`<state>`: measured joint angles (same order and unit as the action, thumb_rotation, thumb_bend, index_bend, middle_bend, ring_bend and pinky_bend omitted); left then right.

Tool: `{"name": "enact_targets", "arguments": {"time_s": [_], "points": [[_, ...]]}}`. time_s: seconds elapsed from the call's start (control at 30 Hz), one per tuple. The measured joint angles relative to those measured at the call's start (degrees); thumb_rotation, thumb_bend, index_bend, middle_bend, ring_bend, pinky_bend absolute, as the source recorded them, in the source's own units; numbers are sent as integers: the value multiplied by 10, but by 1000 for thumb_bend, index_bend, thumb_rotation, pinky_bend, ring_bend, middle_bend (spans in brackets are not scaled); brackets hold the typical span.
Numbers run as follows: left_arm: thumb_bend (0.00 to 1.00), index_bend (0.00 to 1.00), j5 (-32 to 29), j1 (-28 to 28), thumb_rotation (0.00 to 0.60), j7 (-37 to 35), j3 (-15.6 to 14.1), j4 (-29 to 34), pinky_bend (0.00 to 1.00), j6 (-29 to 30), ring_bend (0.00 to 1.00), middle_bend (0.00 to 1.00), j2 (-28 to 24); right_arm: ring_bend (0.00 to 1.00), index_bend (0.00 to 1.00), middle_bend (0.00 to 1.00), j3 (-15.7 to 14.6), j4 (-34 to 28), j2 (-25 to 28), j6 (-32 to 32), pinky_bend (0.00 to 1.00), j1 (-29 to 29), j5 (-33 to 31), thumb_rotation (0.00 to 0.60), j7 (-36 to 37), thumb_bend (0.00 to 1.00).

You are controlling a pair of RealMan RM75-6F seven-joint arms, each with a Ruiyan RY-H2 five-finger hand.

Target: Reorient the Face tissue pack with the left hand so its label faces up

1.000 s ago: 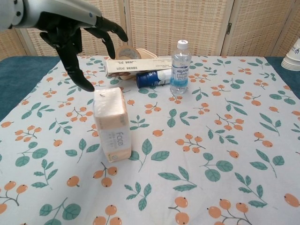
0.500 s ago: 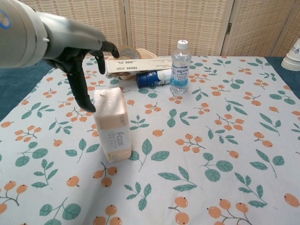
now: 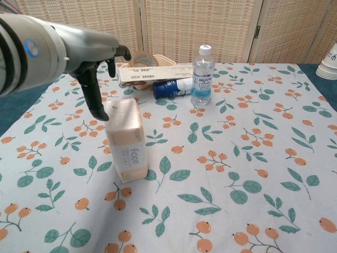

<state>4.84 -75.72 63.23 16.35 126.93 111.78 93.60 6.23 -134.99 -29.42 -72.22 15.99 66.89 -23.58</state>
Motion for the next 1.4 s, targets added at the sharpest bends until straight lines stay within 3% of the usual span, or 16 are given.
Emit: {"name": "enact_targets", "arguments": {"time_s": [1.13,1.4], "points": [[131,17,51,68,600,65,32,-26,1000,-22,956,176,44,25,231,183,0,0,-4,7,93,9,-18,600,-8,72],[132,16,49,71,600,78,64,-23,1000,-28,956,176,41,25,231,183,1,0,-4,5,93,10,-21,600,-9,71]]}}
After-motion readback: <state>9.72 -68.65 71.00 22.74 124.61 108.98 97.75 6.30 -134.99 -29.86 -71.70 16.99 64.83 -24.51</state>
